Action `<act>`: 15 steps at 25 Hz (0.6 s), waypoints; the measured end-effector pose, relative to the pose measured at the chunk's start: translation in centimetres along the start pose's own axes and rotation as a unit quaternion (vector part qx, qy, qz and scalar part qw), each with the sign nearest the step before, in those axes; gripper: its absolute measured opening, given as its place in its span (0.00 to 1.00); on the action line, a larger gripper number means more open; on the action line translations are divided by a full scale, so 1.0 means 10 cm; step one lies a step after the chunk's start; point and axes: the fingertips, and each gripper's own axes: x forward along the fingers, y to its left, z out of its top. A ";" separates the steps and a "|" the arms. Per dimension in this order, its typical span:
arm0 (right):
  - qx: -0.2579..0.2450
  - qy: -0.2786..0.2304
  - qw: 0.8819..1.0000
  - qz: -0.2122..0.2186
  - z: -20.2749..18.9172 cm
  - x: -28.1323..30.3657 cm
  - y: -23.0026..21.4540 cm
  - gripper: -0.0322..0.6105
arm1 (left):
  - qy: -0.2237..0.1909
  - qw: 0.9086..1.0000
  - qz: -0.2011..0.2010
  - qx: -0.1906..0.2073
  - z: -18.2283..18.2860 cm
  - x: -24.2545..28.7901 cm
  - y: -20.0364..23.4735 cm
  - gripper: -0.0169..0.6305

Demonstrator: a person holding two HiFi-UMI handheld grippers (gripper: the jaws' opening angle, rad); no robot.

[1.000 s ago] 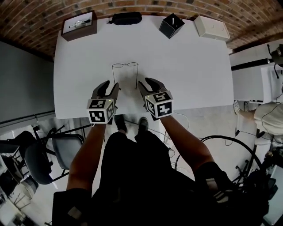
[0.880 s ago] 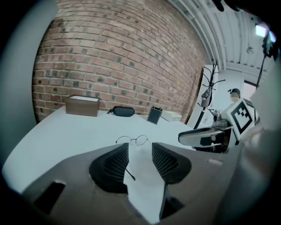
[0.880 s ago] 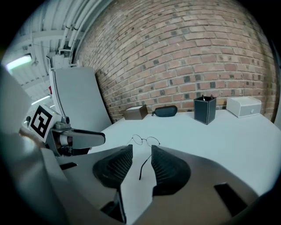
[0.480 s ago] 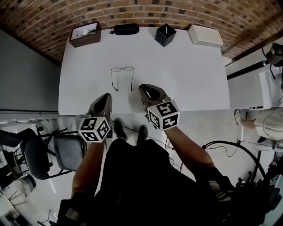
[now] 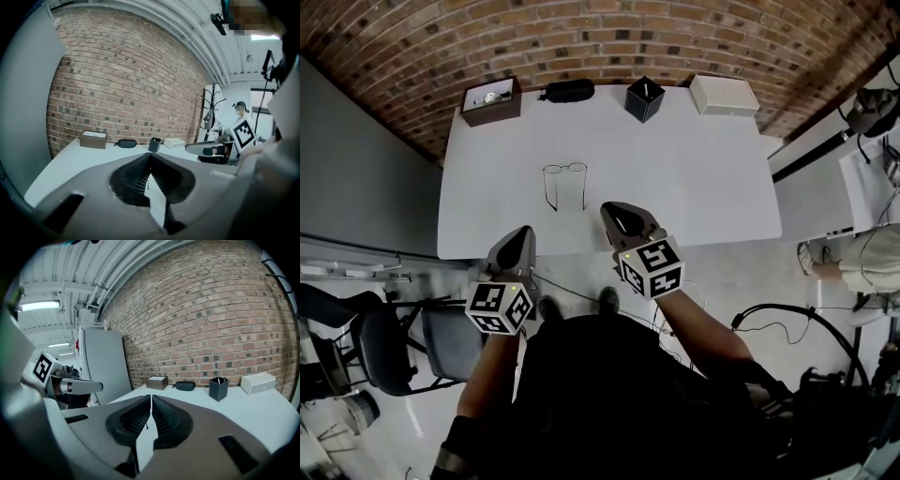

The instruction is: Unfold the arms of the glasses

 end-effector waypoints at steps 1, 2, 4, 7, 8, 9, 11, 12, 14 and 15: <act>-0.004 -0.004 1.000 -0.003 0.04 -0.02 0.03 0.07 | -0.001 1.000 0.003 0.002 0.03 -0.03 0.02 0.04; -0.007 -0.007 1.000 -0.006 0.08 -0.04 0.05 0.07 | -0.003 1.000 0.007 0.006 0.07 -0.06 0.04 0.04; -0.006 -0.015 1.000 -0.013 0.13 -0.08 0.12 0.07 | -0.008 1.000 0.013 0.020 0.13 -0.13 0.07 0.04; 0.001 -0.027 0.999 -0.021 0.22 -0.14 0.25 0.07 | -0.013 1.000 0.018 0.015 0.20 -0.27 0.14 0.04; 0.001 -0.031 0.999 -0.023 0.26 -0.16 0.30 0.06 | -0.015 1.000 0.018 0.010 0.22 -0.31 0.17 0.04; -0.001 -0.035 0.999 -0.024 0.31 -0.17 0.35 0.06 | -0.018 1.000 0.018 0.007 0.25 -0.35 0.20 0.04; -0.007 -0.042 0.999 -0.025 0.41 -0.18 0.44 0.06 | -0.025 1.000 0.016 0.004 0.32 -0.43 0.25 0.04; -0.010 -0.045 0.999 -0.024 0.45 -0.18 0.48 0.06 | -0.028 0.999 0.017 0.003 0.35 -0.47 0.28 0.04; -0.016 -0.052 0.998 -0.026 0.54 -0.18 0.56 0.06 | -0.035 0.999 0.016 0.002 0.42 -0.56 0.32 0.04; -0.019 -0.056 0.998 -0.027 0.59 -0.18 0.59 0.06 | -0.041 0.999 0.014 0.000 0.47 -0.60 0.34 0.04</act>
